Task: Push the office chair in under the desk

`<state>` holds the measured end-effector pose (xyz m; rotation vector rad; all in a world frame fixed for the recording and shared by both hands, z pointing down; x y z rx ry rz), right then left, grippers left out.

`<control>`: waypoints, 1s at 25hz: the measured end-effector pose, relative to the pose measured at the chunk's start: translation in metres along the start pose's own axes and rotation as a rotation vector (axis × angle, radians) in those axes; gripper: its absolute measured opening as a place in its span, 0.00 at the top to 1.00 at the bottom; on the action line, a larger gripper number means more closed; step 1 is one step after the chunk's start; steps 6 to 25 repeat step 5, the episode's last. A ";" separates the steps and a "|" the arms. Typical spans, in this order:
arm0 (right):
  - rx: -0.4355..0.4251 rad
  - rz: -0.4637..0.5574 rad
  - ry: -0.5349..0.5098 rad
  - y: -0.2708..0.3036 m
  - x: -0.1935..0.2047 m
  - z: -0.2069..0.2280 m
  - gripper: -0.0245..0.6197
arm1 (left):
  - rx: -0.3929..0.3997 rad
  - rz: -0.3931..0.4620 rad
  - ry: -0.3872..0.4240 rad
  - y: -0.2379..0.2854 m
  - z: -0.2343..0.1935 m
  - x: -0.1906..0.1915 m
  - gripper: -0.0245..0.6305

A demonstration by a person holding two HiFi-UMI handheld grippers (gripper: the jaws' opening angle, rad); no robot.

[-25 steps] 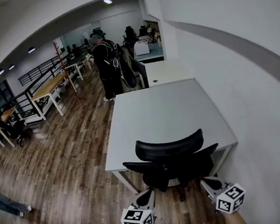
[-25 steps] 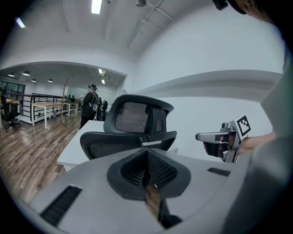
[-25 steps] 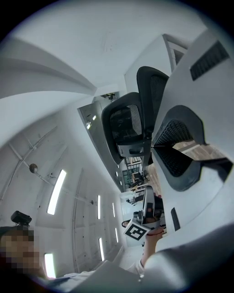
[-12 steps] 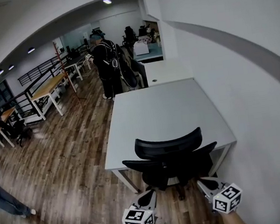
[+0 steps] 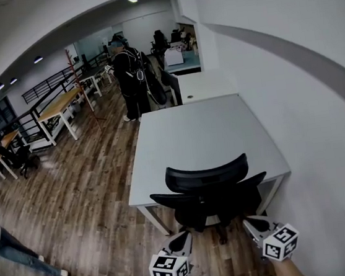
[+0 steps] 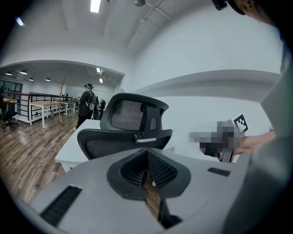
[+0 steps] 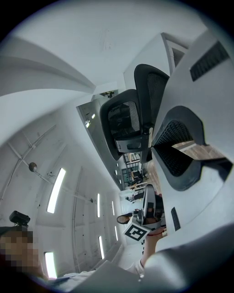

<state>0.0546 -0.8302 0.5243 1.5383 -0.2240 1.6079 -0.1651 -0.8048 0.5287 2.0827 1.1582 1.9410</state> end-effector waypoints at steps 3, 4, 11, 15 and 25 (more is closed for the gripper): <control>-0.002 -0.002 0.009 -0.002 -0.001 -0.002 0.91 | 0.001 0.005 -0.001 -0.002 0.001 -0.001 0.96; -0.002 -0.003 0.011 -0.003 -0.001 -0.002 0.91 | 0.001 0.006 -0.003 -0.003 0.001 -0.001 0.96; -0.003 -0.004 0.014 -0.003 -0.001 -0.001 0.91 | 0.000 0.008 -0.004 -0.003 0.002 -0.001 0.96; -0.003 -0.004 0.014 -0.003 -0.001 -0.001 0.91 | 0.000 0.008 -0.004 -0.003 0.002 -0.001 0.96; -0.003 -0.004 0.014 -0.003 -0.001 -0.001 0.91 | 0.000 0.008 -0.004 -0.003 0.002 -0.001 0.96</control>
Point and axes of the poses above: the fingertips, and each gripper's own axes: y forward along the fingers, z to its right, x out of its underside, the point moved 3 cm from there along -y, backward along the fingers, and after that the axes turned 13 degrees about -z, right-handed, at the moved point
